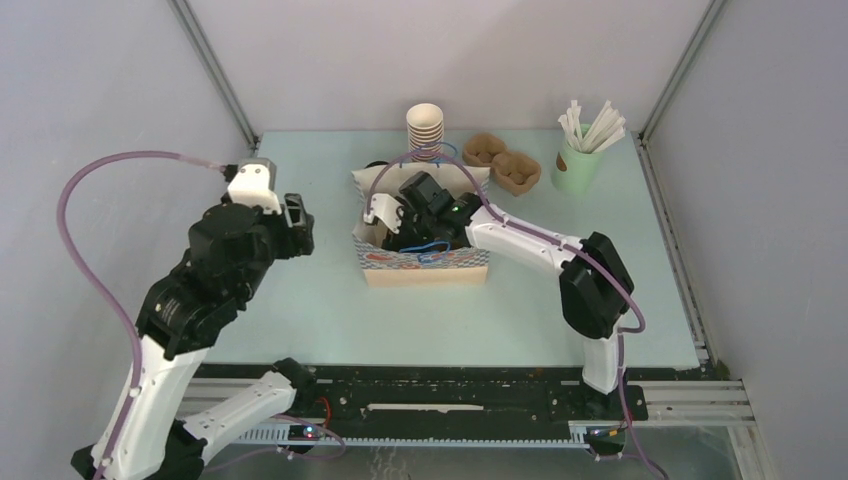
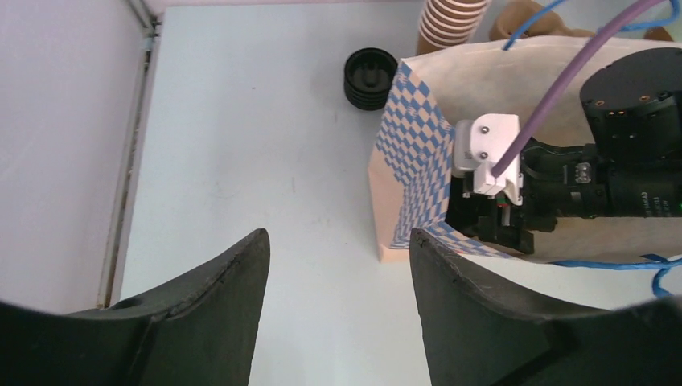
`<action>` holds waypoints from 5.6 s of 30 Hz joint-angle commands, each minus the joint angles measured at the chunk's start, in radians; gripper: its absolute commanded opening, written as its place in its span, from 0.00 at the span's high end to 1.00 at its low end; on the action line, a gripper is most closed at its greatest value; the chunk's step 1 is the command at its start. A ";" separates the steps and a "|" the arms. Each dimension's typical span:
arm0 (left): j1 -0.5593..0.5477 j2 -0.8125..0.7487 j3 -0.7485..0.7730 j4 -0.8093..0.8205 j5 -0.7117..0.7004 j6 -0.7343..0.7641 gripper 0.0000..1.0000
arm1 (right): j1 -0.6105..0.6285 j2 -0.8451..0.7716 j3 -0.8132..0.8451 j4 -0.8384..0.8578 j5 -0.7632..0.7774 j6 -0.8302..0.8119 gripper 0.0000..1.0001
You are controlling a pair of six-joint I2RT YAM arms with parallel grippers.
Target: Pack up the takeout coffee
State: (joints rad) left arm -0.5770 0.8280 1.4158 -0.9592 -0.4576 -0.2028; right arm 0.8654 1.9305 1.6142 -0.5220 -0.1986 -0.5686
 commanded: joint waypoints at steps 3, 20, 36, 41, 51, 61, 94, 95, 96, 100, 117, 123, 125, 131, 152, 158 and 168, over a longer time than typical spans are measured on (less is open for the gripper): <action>0.085 -0.051 -0.032 -0.050 0.015 -0.014 0.31 | 0.011 0.139 0.065 -0.218 -0.070 0.061 0.75; 0.184 -0.075 -0.066 -0.114 0.104 -0.004 0.32 | -0.001 0.334 0.206 -0.394 -0.163 0.144 0.74; 0.184 -0.077 -0.049 -0.142 0.141 -0.018 0.34 | -0.008 0.341 0.064 -0.444 -0.111 0.188 0.78; 0.184 -0.086 -0.055 -0.148 0.142 -0.032 0.35 | -0.022 0.308 0.100 -0.524 -0.045 0.193 0.78; 0.184 -0.086 -0.061 -0.142 0.147 -0.038 0.35 | -0.017 0.364 0.118 -0.604 -0.004 0.200 0.79; 0.184 -0.079 -0.050 -0.158 0.158 -0.043 0.36 | -0.009 0.452 0.096 -0.580 -0.023 0.230 0.80; 0.183 -0.006 0.065 -0.080 0.146 -0.061 0.37 | -0.049 0.193 0.523 -0.487 -0.068 0.421 0.00; 0.184 -0.005 0.066 -0.079 0.147 -0.062 0.37 | -0.045 0.188 0.540 -0.493 -0.050 0.425 0.00; 0.183 -0.005 0.068 -0.080 0.148 -0.063 0.37 | -0.041 0.181 0.558 -0.504 -0.021 0.431 0.00; 0.184 -0.005 0.065 -0.079 0.146 -0.068 0.37 | -0.034 0.144 0.606 -0.549 0.081 0.438 0.00; 0.184 0.029 0.047 -0.047 0.214 -0.106 0.35 | -0.032 -0.110 0.756 -0.603 0.242 0.434 0.00; 0.184 0.039 0.046 -0.049 0.220 -0.104 0.34 | -0.114 -0.352 0.586 -0.426 0.339 0.541 0.00; 0.184 0.044 0.047 -0.049 0.223 -0.104 0.34 | -0.197 -0.432 0.453 -0.350 0.399 0.585 0.00; 0.183 0.049 0.064 -0.053 0.239 -0.096 0.34 | -0.561 -0.475 0.273 -0.234 0.319 0.829 0.00; 0.184 0.022 0.086 -0.146 0.215 -0.089 0.34 | -0.973 -0.042 0.278 -0.132 -0.192 0.234 0.41; 0.184 0.042 0.115 -0.167 0.206 -0.094 0.34 | -0.974 0.048 0.342 -0.096 -0.182 0.183 0.53; 0.183 0.085 0.179 -0.218 0.190 -0.100 0.34 | -0.977 0.185 0.494 -0.083 -0.194 0.133 0.62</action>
State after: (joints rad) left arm -0.4004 0.8978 1.5341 -1.1584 -0.2474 -0.2909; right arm -0.1108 2.0933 2.0258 -0.6453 -0.3759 -0.3985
